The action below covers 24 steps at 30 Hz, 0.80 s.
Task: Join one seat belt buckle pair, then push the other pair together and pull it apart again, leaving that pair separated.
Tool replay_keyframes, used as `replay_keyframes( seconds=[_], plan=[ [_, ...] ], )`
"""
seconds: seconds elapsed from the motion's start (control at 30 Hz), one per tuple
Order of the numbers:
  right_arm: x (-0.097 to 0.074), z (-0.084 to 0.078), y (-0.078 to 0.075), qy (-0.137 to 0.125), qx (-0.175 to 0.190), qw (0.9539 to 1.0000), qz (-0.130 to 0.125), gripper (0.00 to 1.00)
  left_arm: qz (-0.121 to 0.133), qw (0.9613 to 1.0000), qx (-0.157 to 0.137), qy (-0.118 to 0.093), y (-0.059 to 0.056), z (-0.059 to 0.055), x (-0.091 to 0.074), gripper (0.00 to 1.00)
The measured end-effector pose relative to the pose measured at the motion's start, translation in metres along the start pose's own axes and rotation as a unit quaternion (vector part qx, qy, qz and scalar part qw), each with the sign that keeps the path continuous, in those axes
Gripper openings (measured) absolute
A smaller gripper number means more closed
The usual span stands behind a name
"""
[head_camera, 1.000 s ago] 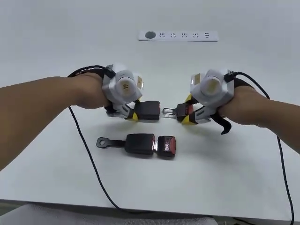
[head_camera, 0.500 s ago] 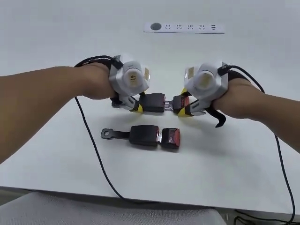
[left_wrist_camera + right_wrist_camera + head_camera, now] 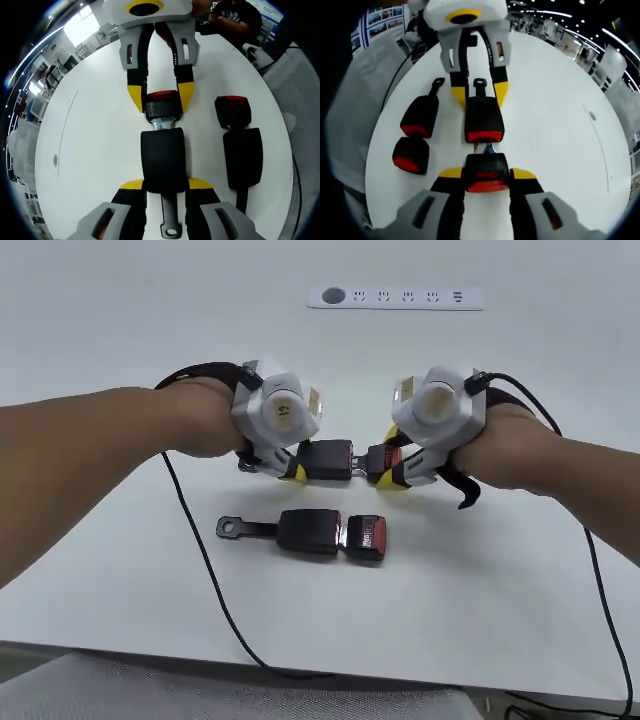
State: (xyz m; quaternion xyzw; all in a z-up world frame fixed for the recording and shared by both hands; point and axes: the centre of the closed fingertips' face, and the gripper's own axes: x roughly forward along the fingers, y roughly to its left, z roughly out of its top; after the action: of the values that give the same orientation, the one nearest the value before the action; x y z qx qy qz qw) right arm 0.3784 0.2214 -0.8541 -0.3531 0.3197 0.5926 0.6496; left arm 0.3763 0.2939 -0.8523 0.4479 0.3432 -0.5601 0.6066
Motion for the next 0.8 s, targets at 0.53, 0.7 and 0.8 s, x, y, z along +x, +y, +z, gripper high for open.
replay_keyframes(
  seconds=[0.53,0.7,0.8],
  plan=[
    [0.0082,0.0093,0.0017,-0.004,0.01,0.9999,0.002,0.34,0.009,0.9995,-0.026,-0.017,0.0012,-0.0011,-0.0004,0.3],
    [0.0076,0.0095,0.0022,0.006,0.009,0.9999,-0.001,0.35,0.007,0.9995,-0.026,-0.017,0.0011,-0.001,-0.0006,0.3],
    [0.0035,0.0044,0.0018,0.012,0.01,0.9999,0.0,0.35,0.008,0.9994,-0.029,-0.016,0.0013,-0.0011,-0.0006,0.3]
  ],
)
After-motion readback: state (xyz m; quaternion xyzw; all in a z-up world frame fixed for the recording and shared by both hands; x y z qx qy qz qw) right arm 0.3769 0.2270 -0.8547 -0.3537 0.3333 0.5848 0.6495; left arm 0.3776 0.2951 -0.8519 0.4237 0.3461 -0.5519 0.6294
